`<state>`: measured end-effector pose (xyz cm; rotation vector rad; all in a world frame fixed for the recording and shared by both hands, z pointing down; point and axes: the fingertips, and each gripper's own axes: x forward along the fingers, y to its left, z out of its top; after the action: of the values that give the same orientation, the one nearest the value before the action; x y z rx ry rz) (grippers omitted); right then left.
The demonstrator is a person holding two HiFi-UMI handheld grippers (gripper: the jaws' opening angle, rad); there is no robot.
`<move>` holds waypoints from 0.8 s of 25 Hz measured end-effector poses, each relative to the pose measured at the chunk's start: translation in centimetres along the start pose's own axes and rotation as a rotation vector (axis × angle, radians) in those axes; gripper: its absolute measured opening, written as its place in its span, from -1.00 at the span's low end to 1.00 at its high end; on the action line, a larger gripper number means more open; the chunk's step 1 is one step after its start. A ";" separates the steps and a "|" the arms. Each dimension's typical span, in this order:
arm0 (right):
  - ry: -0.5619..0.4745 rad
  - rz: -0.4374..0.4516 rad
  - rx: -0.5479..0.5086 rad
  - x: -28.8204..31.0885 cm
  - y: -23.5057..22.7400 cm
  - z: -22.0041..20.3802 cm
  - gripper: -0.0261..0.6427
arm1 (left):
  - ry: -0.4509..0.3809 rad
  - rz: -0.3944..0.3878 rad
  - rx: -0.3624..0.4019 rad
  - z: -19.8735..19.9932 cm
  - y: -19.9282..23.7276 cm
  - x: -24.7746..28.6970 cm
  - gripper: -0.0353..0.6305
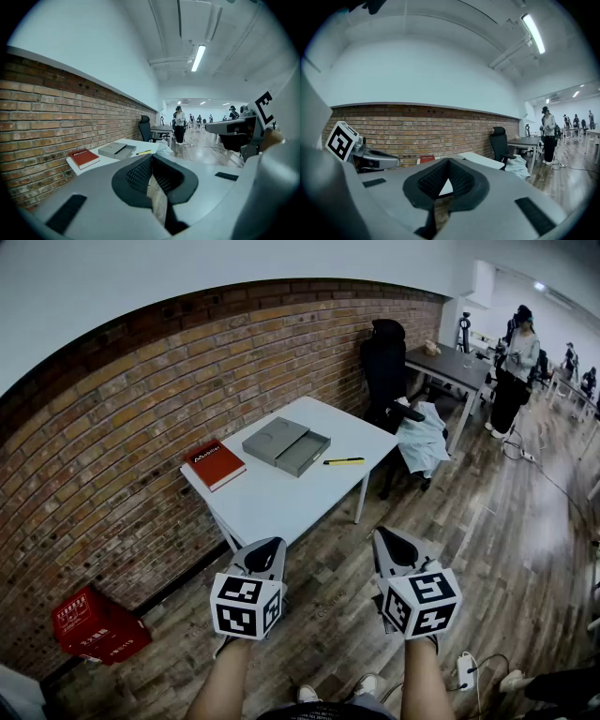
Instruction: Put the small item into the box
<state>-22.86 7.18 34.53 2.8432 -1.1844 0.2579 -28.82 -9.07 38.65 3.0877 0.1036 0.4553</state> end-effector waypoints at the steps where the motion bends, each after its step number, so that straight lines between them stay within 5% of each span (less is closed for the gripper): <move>1: -0.003 -0.006 -0.001 0.0 0.2 -0.1 -0.86 | 0.000 -0.002 -0.001 -0.1 0.1 -0.1 -0.82; 20: -0.017 -0.057 0.002 2.6 -1.4 -0.4 -0.85 | -0.004 -0.060 0.010 0.3 0.5 3.7 -0.82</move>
<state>-20.12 6.45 35.41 2.8816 -1.1048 0.2333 -25.13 -9.31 39.45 3.0849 0.1984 0.4473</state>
